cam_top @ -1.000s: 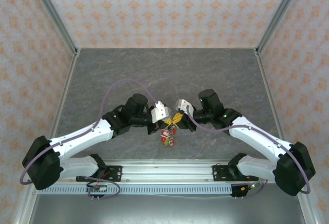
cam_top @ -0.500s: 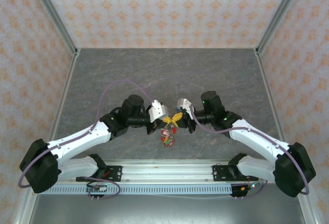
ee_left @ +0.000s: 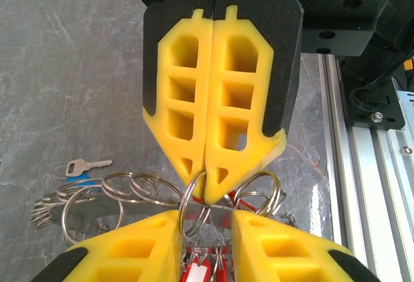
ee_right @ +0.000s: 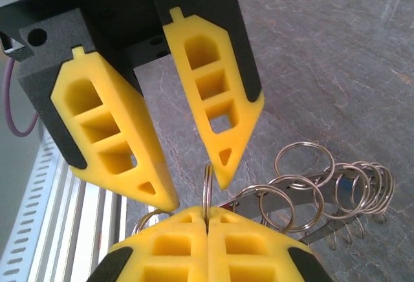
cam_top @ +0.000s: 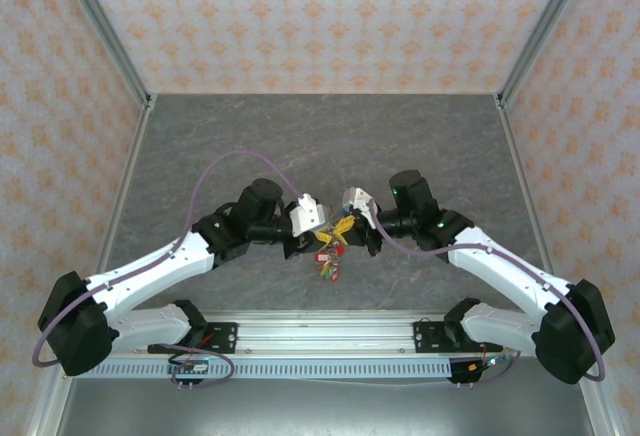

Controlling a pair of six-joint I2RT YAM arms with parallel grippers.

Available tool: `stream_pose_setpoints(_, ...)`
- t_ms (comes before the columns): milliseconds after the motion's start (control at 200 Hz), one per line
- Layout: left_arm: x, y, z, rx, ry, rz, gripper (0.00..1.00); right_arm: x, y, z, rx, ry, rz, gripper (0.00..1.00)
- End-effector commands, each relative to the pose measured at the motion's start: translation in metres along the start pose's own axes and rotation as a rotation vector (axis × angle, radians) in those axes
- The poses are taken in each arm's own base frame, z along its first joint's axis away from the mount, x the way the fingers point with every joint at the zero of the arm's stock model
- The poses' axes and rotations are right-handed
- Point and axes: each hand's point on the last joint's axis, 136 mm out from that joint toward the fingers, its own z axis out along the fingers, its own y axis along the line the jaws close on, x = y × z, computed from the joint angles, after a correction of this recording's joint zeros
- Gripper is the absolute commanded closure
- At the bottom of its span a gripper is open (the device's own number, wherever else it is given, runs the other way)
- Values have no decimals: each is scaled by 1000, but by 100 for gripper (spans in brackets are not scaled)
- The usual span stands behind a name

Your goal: Put the keys on the keyring

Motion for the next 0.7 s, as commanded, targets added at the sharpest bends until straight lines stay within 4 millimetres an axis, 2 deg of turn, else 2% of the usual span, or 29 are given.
stream_pose_setpoints(0, -2, -1, 1, 5, 23, 20, 73, -23, 6, -5, -10, -33, -87, 100)
stream_pose_setpoints(465, -2, -1, 2, 3, 26, 26, 72, -17, 4, -2, -6, -3, -107, 100)
stream_pose_setpoints(691, -6, -5, 5, 46, 21, 33, 84, -17, -1, 0, 8, 0, -110, 100)
